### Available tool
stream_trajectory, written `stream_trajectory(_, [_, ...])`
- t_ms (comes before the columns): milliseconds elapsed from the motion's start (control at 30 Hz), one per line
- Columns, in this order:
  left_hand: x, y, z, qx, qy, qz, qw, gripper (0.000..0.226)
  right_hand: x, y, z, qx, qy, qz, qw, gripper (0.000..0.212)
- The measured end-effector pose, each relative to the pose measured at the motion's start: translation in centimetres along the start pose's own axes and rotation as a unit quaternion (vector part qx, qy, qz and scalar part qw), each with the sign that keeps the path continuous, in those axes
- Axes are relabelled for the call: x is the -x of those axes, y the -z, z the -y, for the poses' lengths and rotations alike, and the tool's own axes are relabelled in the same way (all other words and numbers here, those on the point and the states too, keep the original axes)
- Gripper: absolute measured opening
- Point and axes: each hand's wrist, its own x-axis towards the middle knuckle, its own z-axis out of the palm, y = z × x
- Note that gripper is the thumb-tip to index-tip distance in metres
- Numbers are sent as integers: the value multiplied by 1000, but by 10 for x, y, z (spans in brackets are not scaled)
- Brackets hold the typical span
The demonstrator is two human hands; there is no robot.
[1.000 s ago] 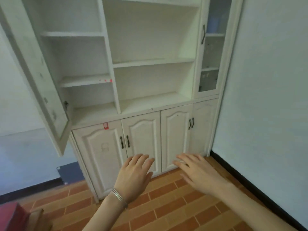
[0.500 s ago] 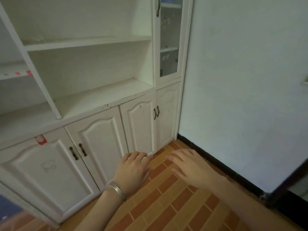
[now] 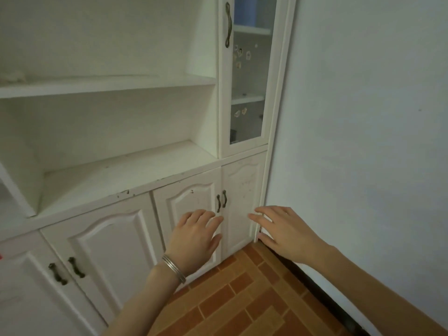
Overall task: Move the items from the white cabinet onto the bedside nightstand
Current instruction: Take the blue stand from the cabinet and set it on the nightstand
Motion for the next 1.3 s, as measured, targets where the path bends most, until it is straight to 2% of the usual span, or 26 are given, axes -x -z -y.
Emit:
stream_trajectory(100, [-35,-11,8,-7,23,-14,1000,35,-31,3,-35,-22,18,1,1000,44])
stream_trajectory(367, [-124,-54,39,-23,14,-28,999,35,-100,-17,-100,-35,24,-27,999,43])
stream_trajectory(467, [-169,-67,51,-19,-2,-43,999,42,-136,-17,-126,-40,17,-22,999,45])
stream_trajectory(733, [-319,-70,127,-65,-21,-112,991,44,-267,15,-206,16,24,-102,994,45])
stream_trajectory(833, [-370,-65,158,-95,-33,-145,984,36,-318,41,-231,36,29,-133,990,44])
stream_trajectory(1100, [-480,-61,212,-105,-24,-206,973,42,-447,84,-287,74,48,-185,979,45])
stream_trajectory(1300, [-518,-90,246,-126,51,-200,970,52,-530,102,-311,126,75,-244,959,45])
